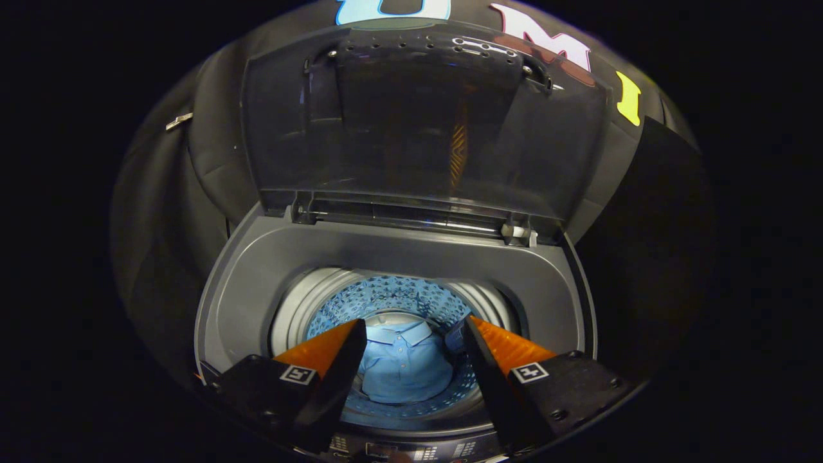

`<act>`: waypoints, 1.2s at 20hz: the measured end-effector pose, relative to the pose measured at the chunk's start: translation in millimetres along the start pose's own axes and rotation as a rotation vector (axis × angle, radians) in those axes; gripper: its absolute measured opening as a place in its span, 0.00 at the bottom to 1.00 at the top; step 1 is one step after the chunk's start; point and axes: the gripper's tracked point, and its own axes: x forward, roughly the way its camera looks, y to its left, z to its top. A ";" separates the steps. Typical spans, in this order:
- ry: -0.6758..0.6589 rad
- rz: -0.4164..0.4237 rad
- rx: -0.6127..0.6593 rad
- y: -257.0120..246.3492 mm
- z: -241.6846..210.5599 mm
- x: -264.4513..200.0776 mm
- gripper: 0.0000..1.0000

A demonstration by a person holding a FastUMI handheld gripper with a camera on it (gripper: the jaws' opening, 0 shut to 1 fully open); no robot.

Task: Put the clothes into the washing machine and then close the washing machine lid.

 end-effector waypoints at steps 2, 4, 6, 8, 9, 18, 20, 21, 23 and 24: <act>0.004 0.019 0.004 4.8 -3.3 0.5 0.97; 0.004 0.031 0.007 9.4 -3.5 -1.6 0.98; -0.021 0.077 0.004 21.9 1.8 -7.2 0.98; -0.033 0.103 -0.033 31.9 4.7 -6.0 1.00; -0.032 0.067 -0.064 27.7 4.2 -8.6 1.00; -0.124 0.019 0.012 16.5 51.9 -55.1 1.00; -0.162 0.027 0.028 15.4 74.8 -70.0 1.00; -0.182 0.035 0.039 16.4 87.8 -76.2 0.99; -0.220 0.040 0.049 14.5 117.3 -88.4 0.99; -0.236 0.033 0.045 12.0 131.5 -93.8 0.99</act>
